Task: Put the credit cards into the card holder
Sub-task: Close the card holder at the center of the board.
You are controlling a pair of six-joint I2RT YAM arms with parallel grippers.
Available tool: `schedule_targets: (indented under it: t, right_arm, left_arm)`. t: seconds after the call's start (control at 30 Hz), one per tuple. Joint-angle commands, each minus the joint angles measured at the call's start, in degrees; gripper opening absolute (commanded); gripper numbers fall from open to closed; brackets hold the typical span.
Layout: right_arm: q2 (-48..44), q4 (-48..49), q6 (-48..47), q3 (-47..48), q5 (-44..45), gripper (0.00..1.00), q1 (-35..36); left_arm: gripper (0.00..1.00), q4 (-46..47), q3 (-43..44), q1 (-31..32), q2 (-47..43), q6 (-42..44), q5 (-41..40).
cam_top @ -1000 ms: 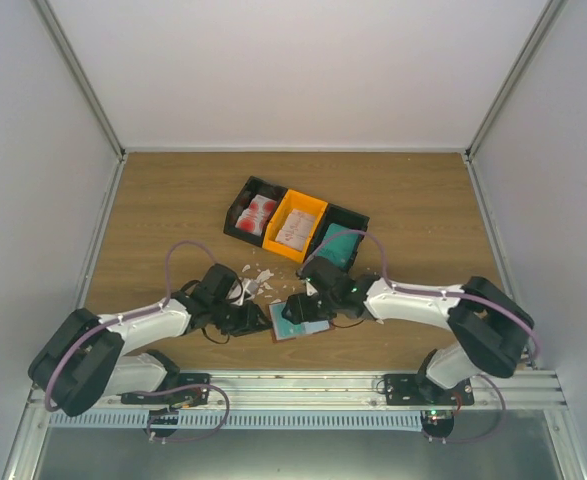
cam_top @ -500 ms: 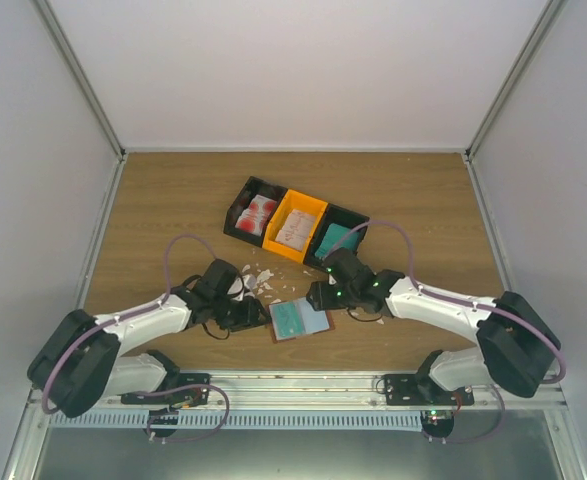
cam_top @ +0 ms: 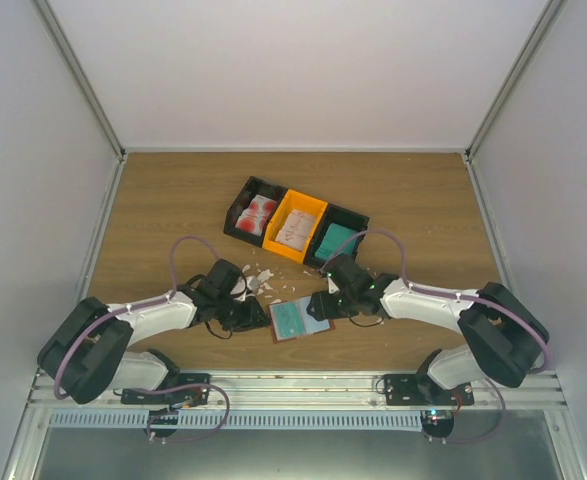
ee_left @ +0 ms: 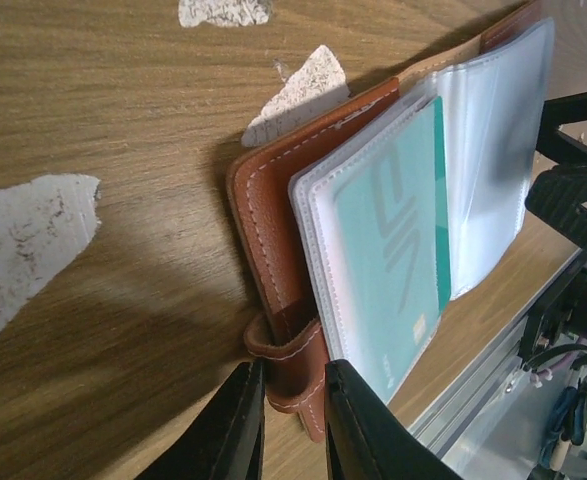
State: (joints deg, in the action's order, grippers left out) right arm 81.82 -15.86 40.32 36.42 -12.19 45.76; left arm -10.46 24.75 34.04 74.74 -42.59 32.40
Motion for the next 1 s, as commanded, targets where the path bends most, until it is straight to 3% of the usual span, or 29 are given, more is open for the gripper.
schedule_targets:
  t: [0.0, 0.5, 0.83, 0.97]
  right_arm:
    - [1.1, 2.1, -0.3, -1.4, -2.8, 0.56, -0.2]
    - [-5.3, -3.2, 0.6, -0.9, 6.0, 0.61, -0.2]
    - [-1.7, -0.5, 0.5, -2.5, 3.0, 0.61, -0.2]
    - [-0.5, 0.8, 0.0, -2.7, 0.1, 0.6, -0.2]
  left_arm:
    - [0.21, 3.2, -0.1, 0.2, 1.5, 0.1, 1.1]
    - [0.27, -1.0, 0.9, 0.2, 1.7, 0.6, -3.2]
    - [0.27, 0.5, 0.7, 0.4, 3.9, 0.6, -0.3]
    - [0.21, 2.3, 0.4, 0.5, 4.6, 0.3, 1.5]
